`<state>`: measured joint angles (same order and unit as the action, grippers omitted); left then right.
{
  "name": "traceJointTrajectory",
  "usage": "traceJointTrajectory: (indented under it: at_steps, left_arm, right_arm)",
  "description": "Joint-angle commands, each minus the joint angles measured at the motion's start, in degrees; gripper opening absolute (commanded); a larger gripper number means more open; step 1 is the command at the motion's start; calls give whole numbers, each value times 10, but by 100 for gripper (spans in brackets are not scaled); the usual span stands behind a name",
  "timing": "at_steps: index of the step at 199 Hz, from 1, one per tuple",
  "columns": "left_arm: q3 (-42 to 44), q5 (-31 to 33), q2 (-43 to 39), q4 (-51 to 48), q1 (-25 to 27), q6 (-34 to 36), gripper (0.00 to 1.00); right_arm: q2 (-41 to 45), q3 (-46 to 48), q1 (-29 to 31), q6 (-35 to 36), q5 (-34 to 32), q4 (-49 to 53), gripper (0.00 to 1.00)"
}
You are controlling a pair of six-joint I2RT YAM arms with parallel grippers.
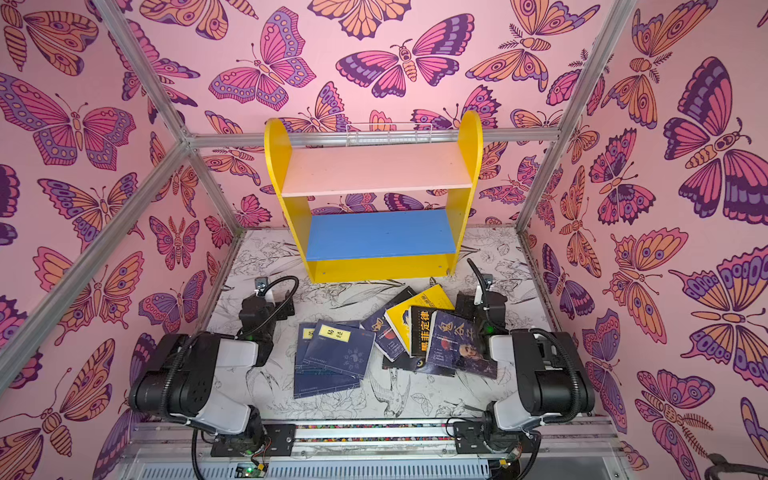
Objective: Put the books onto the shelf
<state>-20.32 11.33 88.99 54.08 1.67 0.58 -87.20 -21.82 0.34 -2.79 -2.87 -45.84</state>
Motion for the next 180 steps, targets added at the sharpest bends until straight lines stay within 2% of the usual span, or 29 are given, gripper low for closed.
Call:
traceJointTrajectory:
  at_steps: [1, 157, 180]
  left_arm:
    - [-1, -10, 2, 1, -4, -7, 98]
    - [-1, -13, 2, 3, -2, -5, 98]
    - [-2, -18, 1, -1, -6, -7, 98]
  right_arm:
    - [7, -14, -6, -2, 5, -4, 99]
    - [9, -15, -6, -6, 3, 0, 99]
    - [9, -12, -19, -13, 25, -4, 99]
